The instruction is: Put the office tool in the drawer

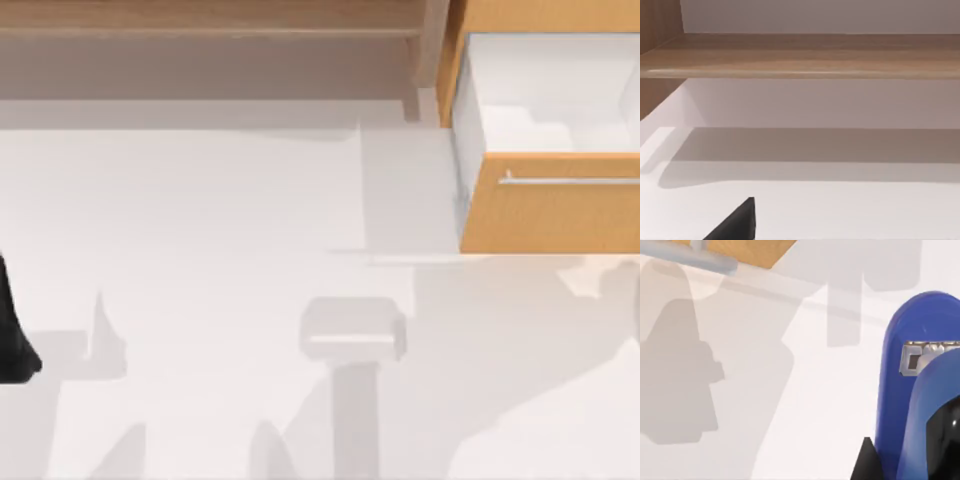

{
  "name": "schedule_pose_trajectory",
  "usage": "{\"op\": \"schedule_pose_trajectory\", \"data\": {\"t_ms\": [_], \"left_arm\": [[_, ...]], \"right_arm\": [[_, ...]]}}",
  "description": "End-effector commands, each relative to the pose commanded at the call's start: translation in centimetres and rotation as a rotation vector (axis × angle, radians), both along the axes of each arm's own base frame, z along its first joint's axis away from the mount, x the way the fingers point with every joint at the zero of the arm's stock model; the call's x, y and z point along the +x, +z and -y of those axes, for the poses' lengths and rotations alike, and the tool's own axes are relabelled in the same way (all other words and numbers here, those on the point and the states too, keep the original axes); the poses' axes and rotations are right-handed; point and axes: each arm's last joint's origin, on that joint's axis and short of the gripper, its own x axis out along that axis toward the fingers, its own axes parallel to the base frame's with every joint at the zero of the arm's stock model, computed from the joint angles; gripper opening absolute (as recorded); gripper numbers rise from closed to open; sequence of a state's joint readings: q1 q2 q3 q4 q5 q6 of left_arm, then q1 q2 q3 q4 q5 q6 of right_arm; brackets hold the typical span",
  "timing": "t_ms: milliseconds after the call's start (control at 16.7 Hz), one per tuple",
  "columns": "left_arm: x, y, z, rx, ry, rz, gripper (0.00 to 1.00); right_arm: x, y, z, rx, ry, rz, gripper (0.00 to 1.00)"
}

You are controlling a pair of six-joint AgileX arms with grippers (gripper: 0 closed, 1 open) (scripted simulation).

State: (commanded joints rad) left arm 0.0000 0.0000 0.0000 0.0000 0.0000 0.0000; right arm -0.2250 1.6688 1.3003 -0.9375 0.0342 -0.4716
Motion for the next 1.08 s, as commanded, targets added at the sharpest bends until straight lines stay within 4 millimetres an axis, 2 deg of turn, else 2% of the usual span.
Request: {"op": "schedule_pose_trajectory", "data": {"t_ms": [120, 240, 360, 480, 600, 780, 900, 1080], "left_arm": [[0.0, 0.0, 0.0, 0.000, 0.000, 0.000, 1.00], [0.0, 0.0, 0.0, 0.000, 0.000, 0.000, 1.00], [0.0, 0.0, 0.0, 0.000, 0.000, 0.000, 1.00], [0.0, 0.0, 0.0, 0.000, 0.000, 0.000, 1.00], [0.0, 0.0, 0.0, 0.000, 0.000, 0.000, 1.00], [0.0, 0.0, 0.0, 0.000, 0.000, 0.000, 1.00], [0.0, 0.0, 0.0, 0.000, 0.000, 0.000, 1.00], [0.0, 0.0, 0.0, 0.000, 0.000, 0.000, 1.00]], "right_arm": [[1.8, 2.8, -1.0, -0.007, -0.001, 0.081, 0.00], [3.8, 4.8, -2.5, 0.006, 0.008, 0.140, 0.00], [6.1, 5.7, -4.5, 0.034, 0.021, 0.168, 0.00], [8.4, 5.3, -6.7, 0.071, 0.028, 0.165, 0.00], [10.6, 4.1, -9.0, 0.107, 0.023, 0.135, 0.00], [13.2, 0.6, -12.0, 0.142, -0.014, 0.043, 0.00], [14.4, -2.1, -13.3, 0.148, -0.057, -0.033, 0.00], [15.3, -5.5, -14.2, 0.137, -0.134, -0.137, 0.00]]}}
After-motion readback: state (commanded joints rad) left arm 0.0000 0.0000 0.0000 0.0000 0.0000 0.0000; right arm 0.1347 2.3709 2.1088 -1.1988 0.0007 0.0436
